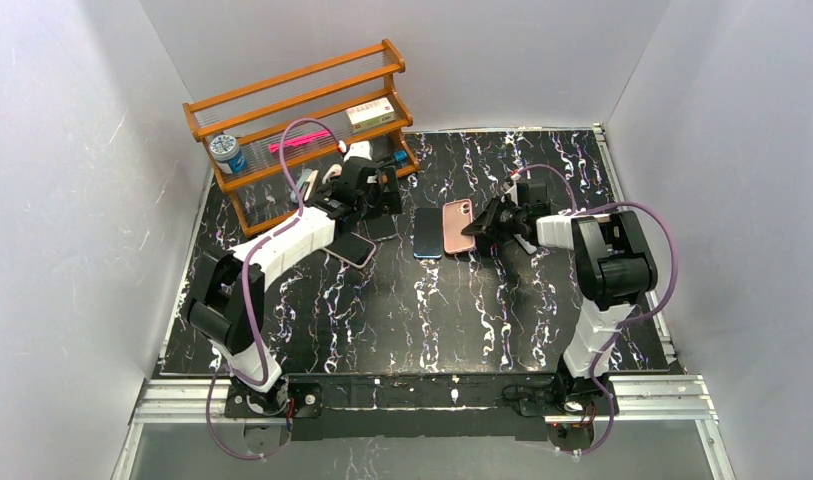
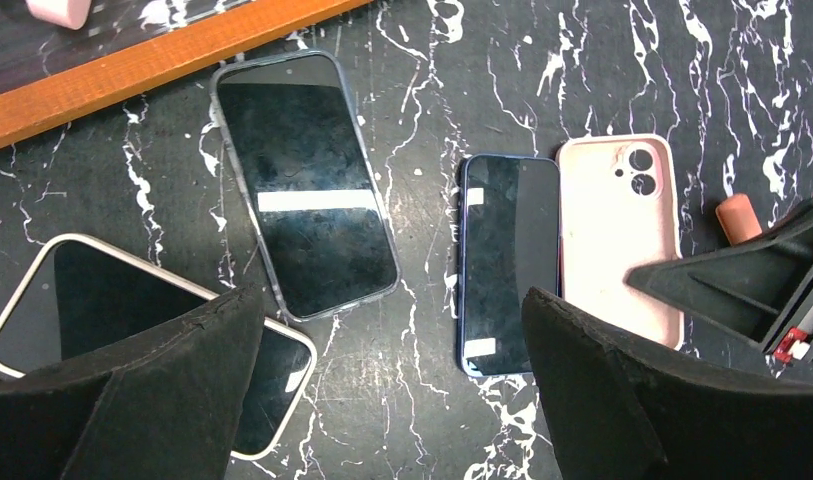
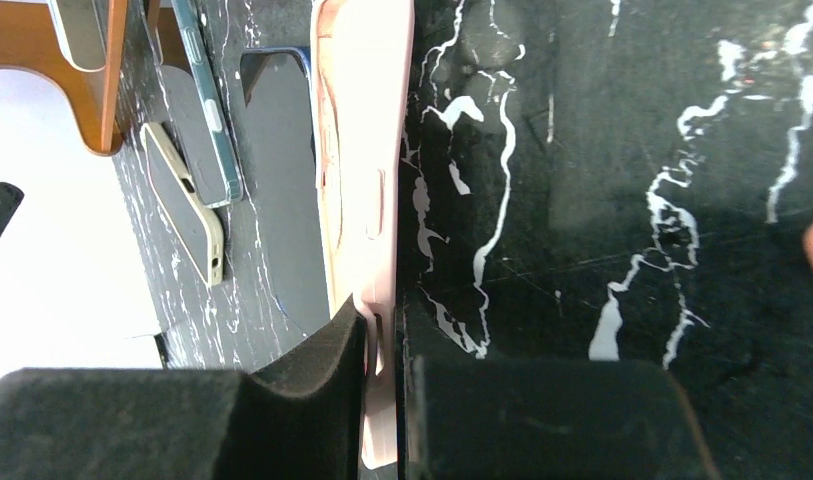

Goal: Take the phone out of the phone case
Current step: Place the phone case at the center of the board.

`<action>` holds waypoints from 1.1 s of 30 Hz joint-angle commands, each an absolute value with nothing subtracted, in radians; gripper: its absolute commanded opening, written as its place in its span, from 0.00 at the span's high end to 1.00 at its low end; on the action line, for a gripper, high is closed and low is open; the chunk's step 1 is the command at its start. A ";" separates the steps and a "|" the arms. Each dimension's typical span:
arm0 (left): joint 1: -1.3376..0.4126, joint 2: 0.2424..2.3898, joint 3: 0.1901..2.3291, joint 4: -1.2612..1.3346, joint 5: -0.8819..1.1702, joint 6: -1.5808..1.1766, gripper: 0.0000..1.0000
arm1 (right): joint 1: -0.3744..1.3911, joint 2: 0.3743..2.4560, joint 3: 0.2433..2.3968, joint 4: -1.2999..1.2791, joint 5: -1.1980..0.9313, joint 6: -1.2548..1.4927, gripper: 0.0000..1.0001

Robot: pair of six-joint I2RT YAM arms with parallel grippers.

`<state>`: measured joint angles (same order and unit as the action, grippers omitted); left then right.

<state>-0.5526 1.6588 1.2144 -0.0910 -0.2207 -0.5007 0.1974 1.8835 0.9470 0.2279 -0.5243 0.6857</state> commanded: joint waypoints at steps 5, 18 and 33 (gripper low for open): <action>-0.523 1.634 1.232 -0.178 -0.208 -0.569 0.02 | 0.235 1.910 1.008 0.174 -0.513 0.656 0.84; -0.520 1.648 1.257 -0.339 -0.291 -0.606 0.02 | 0.253 1.839 1.006 0.002 -0.379 0.505 0.61; -0.520 1.823 1.411 -0.430 -0.275 -0.536 0.02 | 0.255 1.646 0.923 -0.037 -0.217 0.383 0.28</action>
